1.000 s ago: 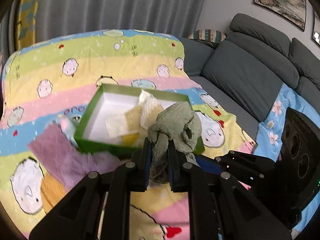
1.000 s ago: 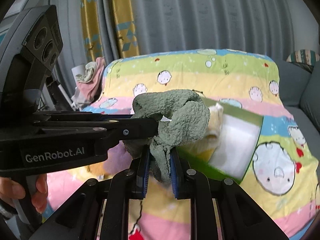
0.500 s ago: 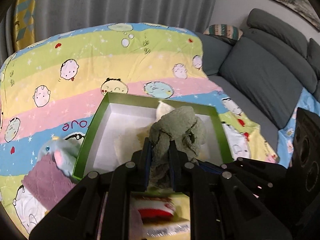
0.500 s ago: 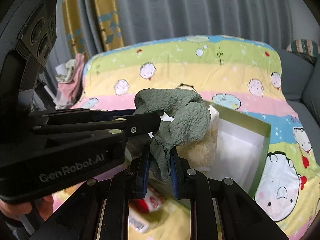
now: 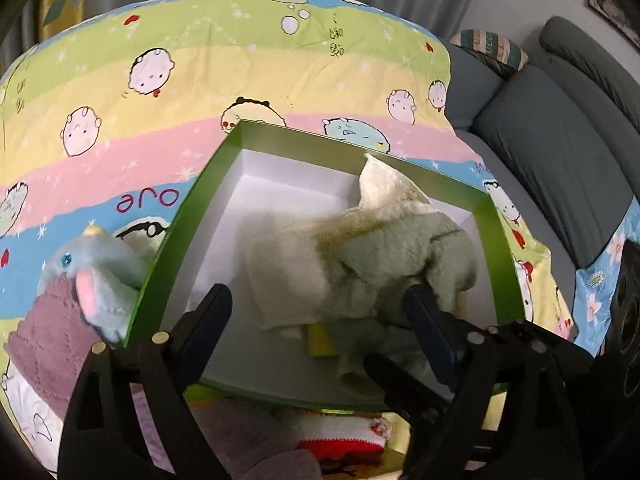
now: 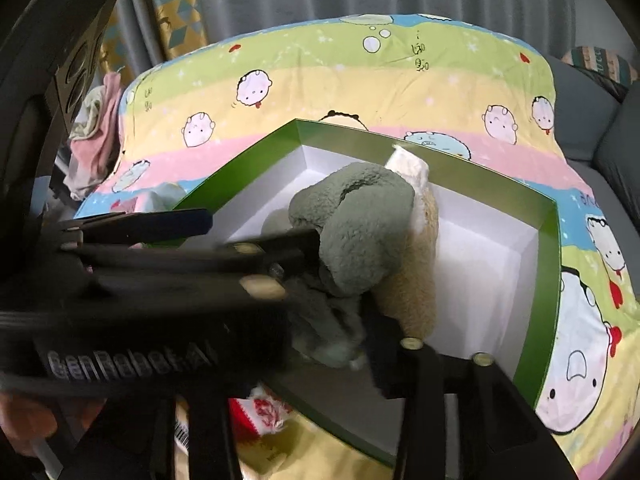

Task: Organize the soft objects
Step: 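Carry the sock bundle into the green box and open the right gripper, then reach the right gripper to the barcoded soap box and grasp it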

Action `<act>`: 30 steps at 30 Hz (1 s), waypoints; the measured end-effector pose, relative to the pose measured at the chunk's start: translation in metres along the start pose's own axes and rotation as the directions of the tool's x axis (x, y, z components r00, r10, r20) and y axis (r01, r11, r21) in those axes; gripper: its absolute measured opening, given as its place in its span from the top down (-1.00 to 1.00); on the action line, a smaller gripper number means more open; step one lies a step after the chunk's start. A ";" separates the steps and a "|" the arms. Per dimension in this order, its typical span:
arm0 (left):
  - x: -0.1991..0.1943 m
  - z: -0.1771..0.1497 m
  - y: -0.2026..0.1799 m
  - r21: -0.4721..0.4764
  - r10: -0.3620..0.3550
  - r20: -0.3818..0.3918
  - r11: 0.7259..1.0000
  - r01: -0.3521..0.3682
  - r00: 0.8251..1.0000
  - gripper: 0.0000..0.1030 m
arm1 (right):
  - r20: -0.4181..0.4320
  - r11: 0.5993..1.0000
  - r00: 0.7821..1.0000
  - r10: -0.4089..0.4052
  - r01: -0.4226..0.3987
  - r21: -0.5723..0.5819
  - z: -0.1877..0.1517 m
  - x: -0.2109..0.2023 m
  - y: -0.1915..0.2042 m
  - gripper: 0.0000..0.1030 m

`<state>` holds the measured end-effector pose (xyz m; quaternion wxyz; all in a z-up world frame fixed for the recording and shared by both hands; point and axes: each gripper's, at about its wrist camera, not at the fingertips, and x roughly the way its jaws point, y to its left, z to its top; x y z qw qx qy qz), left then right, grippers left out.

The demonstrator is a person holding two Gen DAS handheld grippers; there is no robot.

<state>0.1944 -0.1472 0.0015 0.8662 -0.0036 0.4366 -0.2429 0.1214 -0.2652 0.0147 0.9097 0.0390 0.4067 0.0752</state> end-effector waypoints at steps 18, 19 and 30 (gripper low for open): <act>-0.098 -0.058 0.007 0.016 0.014 0.129 1.000 -0.016 0.992 -0.98 | 0.123 0.999 0.992 0.025 -0.028 0.023 -0.060 -0.088 0.000 -0.36; -0.102 -0.063 0.006 0.014 0.009 0.132 1.000 -0.011 0.991 -0.98 | 0.120 0.999 0.992 0.023 -0.026 0.022 -0.064 -0.090 0.001 -0.36; -0.106 -0.132 0.002 0.005 -0.057 0.104 0.998 0.057 0.993 -0.98 | 0.054 1.000 0.998 0.026 -0.025 -0.015 -0.110 -0.083 0.020 -0.36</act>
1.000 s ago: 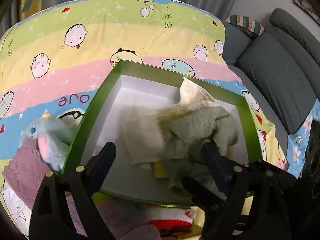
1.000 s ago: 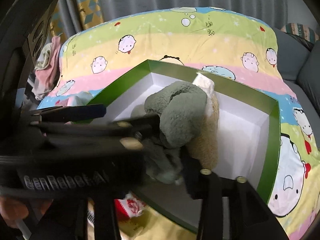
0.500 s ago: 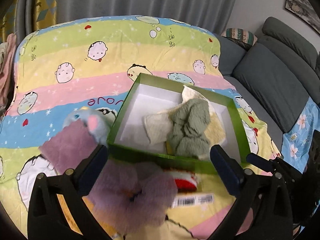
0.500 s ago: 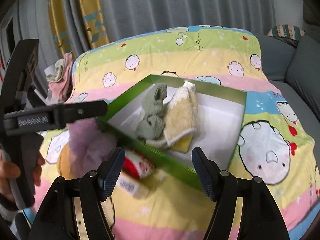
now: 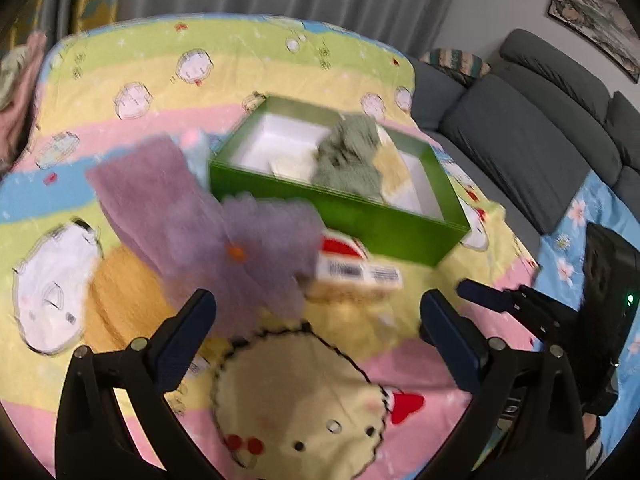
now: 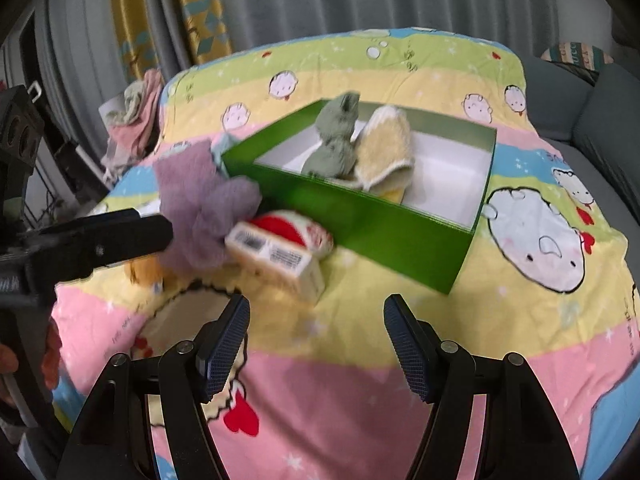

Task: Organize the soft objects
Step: 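Reach the right gripper to the barcoded soap box and grasp it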

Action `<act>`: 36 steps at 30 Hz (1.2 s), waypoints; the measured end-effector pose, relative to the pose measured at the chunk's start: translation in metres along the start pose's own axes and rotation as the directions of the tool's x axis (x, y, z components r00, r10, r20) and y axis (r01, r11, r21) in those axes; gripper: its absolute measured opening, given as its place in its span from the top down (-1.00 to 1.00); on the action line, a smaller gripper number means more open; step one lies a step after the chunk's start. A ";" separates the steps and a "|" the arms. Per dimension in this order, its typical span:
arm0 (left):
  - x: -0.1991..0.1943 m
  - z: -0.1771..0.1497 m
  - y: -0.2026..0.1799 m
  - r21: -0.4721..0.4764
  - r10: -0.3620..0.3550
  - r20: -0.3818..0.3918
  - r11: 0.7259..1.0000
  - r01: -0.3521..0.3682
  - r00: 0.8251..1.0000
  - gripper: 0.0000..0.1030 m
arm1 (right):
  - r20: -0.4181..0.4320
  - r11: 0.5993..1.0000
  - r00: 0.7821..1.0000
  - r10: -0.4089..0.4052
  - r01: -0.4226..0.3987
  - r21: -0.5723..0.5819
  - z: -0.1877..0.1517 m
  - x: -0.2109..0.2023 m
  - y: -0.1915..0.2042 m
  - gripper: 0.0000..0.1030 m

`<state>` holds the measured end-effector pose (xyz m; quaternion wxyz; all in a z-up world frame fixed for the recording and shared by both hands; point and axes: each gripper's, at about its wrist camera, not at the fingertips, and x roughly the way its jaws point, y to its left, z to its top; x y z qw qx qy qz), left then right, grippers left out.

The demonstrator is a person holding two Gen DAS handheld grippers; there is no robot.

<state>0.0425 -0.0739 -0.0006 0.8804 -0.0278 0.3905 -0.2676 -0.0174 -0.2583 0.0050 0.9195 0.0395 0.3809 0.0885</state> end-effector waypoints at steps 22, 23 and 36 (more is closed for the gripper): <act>0.054 0.000 -0.005 -0.038 -0.230 -0.056 0.973 0.228 0.972 -0.72 | -0.040 0.992 0.991 0.125 -0.123 0.037 -0.009 0.044 -0.001 -0.37; 0.055 0.000 -0.004 -0.039 -0.234 -0.056 0.972 0.232 0.971 -0.72 | -0.042 0.991 0.991 0.128 -0.126 0.042 -0.009 0.046 -0.002 -0.37; 0.038 0.005 -0.019 0.027 -0.237 -0.005 0.971 0.237 0.971 -0.66 | -0.033 0.984 0.986 0.164 -0.161 0.081 -0.006 0.047 -0.008 -0.36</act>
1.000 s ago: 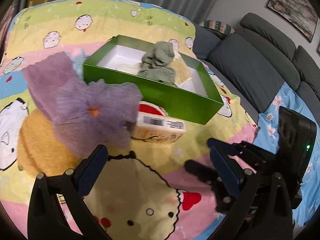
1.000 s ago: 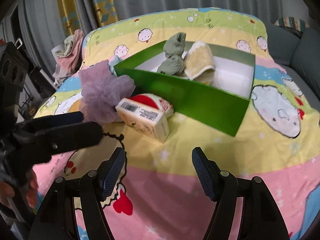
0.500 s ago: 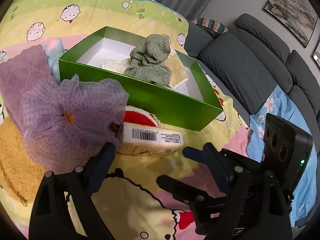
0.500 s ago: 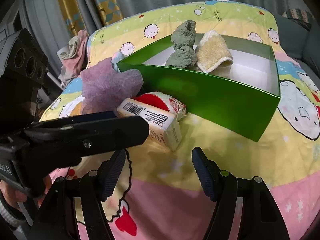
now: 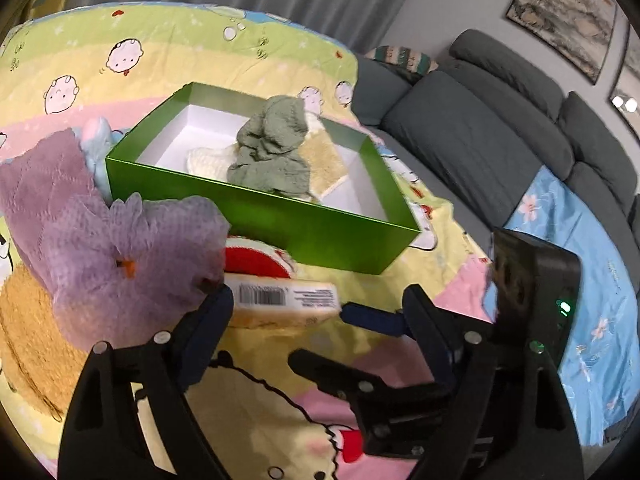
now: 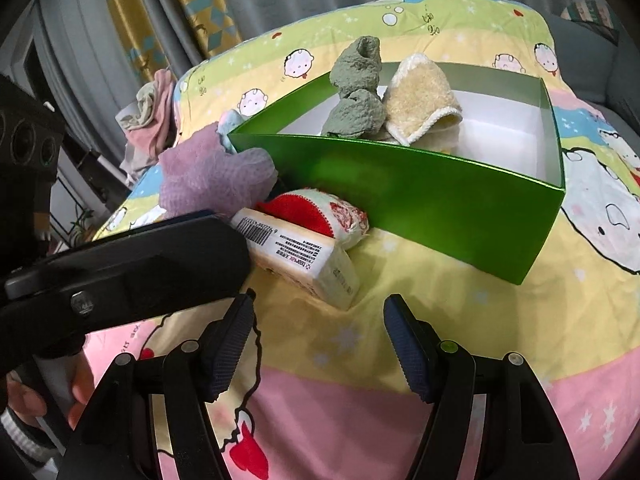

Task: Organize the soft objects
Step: 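Reach the right gripper to the barcoded soap box and grasp it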

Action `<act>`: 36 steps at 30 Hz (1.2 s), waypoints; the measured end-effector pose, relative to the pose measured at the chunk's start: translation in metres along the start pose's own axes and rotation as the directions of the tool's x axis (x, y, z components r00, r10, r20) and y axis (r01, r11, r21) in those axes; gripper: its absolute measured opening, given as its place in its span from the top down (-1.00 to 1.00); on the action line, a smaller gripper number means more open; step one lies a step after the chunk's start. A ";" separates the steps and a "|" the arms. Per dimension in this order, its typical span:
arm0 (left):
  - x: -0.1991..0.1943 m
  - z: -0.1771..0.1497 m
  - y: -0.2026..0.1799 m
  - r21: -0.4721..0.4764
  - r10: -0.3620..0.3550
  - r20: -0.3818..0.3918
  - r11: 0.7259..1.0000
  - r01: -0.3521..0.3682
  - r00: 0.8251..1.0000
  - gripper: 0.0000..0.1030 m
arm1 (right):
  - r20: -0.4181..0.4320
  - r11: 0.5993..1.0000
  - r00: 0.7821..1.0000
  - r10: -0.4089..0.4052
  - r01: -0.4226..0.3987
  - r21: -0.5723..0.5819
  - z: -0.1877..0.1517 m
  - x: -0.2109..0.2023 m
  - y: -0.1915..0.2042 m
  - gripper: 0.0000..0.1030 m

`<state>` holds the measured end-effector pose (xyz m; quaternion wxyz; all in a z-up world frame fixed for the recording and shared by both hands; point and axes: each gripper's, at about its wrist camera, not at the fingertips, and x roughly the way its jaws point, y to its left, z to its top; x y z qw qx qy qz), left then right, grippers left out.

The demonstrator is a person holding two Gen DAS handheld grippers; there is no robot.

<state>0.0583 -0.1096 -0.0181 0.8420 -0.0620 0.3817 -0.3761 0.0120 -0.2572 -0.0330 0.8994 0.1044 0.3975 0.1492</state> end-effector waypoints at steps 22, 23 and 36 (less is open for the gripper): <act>0.030 0.003 0.029 -0.097 -0.002 -0.088 0.995 -0.007 0.996 -0.27 | -0.023 1.000 1.000 0.002 -0.003 -0.016 0.009 0.018 0.001 -0.11; 0.030 0.004 0.032 -0.111 -0.005 -0.087 0.994 -0.005 0.996 -0.18 | -0.021 1.000 1.000 0.002 -0.002 -0.008 0.009 0.018 -0.001 -0.03; 0.013 0.001 0.020 -0.075 0.048 -0.089 0.996 -0.055 0.995 -0.14 | 0.008 1.000 1.000 -0.027 0.027 -0.010 0.004 0.003 0.004 0.32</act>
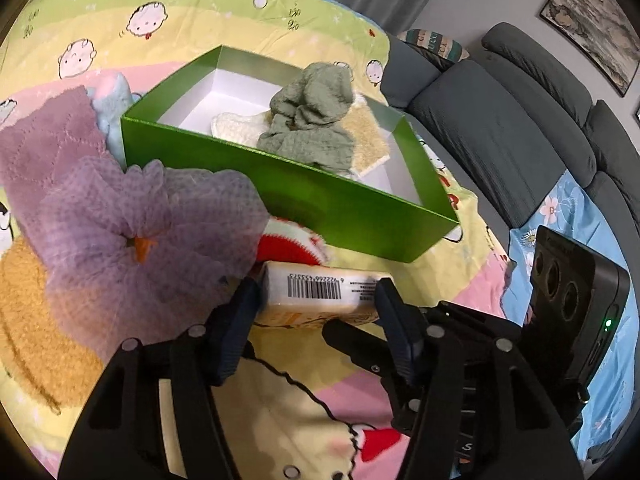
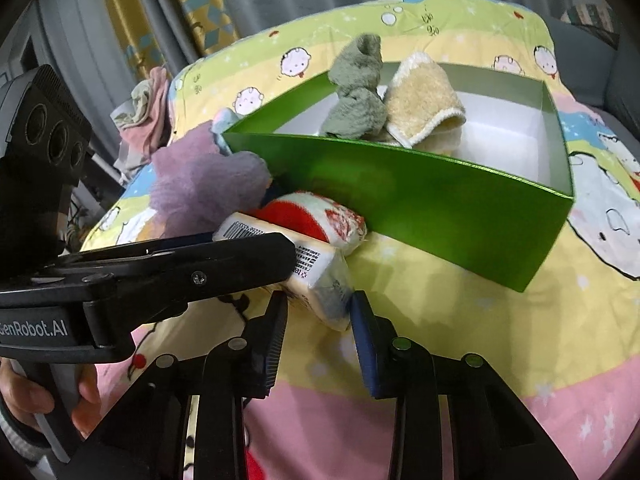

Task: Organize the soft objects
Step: 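Reach the right gripper to the barcoded soap box and grasp it, then lower the soap box into the green box and release it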

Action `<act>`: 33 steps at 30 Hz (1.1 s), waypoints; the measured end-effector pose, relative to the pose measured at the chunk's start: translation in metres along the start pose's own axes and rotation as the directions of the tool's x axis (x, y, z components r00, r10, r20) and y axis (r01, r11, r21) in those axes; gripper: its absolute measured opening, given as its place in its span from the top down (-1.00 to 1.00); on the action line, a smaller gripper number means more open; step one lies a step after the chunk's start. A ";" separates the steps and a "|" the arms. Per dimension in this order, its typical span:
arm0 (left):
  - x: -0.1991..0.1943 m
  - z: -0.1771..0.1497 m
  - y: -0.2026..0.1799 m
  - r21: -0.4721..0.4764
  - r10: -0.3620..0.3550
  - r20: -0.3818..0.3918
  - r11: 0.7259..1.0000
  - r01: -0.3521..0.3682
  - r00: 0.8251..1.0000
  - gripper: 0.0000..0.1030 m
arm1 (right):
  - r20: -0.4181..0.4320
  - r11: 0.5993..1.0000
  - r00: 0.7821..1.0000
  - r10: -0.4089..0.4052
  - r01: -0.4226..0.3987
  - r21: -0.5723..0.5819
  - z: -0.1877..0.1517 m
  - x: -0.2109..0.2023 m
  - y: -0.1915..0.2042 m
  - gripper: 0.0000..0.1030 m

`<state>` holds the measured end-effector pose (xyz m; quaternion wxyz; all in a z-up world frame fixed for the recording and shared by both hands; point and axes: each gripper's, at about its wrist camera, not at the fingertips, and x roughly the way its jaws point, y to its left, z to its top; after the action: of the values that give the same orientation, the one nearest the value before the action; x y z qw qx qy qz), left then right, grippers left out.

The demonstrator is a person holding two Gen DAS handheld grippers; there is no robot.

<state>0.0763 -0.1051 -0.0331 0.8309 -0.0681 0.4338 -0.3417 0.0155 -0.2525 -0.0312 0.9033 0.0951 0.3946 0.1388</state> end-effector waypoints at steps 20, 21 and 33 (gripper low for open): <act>-0.045 0.066 -0.068 0.161 -0.030 0.159 0.987 0.004 0.987 -0.19 | 0.232 0.997 0.971 -0.062 0.071 -0.034 0.058 -0.082 0.001 0.32; -0.043 0.071 -0.068 0.162 -0.031 0.159 0.987 0.005 0.987 -0.19 | 0.235 0.997 0.970 -0.060 0.068 -0.026 0.062 -0.082 -0.003 0.32; 0.029 0.109 -0.066 0.150 -0.001 0.074 0.989 -0.010 0.997 -0.32 | 0.145 0.994 0.983 -0.110 0.107 0.023 0.089 -0.038 -0.052 0.32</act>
<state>0.1377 -0.1929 0.0408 0.8500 -0.0169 0.3760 -0.3686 0.0661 -0.3198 0.0400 0.9352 0.0904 0.3331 0.0791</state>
